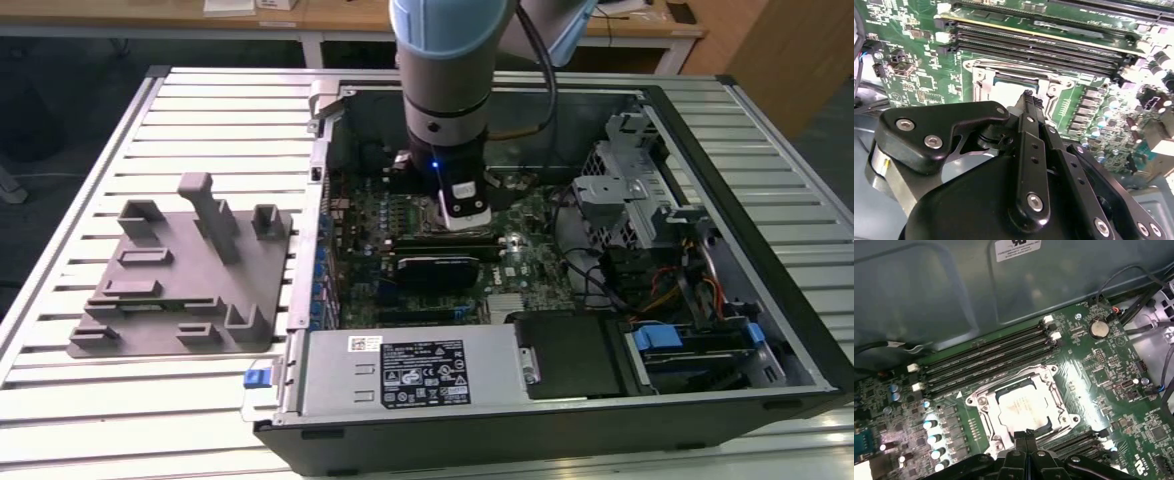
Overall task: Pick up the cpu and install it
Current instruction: 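Install the second cpu locking lever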
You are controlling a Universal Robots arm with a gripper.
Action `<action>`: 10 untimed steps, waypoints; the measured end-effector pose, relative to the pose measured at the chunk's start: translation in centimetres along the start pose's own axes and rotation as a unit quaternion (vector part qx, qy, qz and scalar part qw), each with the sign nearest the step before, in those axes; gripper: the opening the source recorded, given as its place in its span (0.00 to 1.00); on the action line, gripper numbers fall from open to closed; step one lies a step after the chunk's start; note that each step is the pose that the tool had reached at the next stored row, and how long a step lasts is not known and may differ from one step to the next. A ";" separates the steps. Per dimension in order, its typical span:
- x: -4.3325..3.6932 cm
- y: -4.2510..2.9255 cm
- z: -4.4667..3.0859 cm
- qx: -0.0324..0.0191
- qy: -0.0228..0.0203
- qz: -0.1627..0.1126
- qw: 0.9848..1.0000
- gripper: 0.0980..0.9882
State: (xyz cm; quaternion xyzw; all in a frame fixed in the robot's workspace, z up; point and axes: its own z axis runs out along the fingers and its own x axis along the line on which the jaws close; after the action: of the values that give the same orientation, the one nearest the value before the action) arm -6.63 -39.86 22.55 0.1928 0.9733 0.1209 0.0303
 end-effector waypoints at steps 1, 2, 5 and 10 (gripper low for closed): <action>-0.04 0.18 0.05 0.002 -0.001 0.000 1.000 0.01; -0.08 0.38 0.11 0.005 -0.002 -0.001 1.000 0.01; -0.13 0.97 0.28 0.013 -0.005 -0.002 1.000 0.01; 0.00 2.15 0.62 0.028 -0.010 -0.003 1.000 0.01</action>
State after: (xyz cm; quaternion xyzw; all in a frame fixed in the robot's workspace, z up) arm -5.78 -37.80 22.48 0.1919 0.9765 0.0915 0.0349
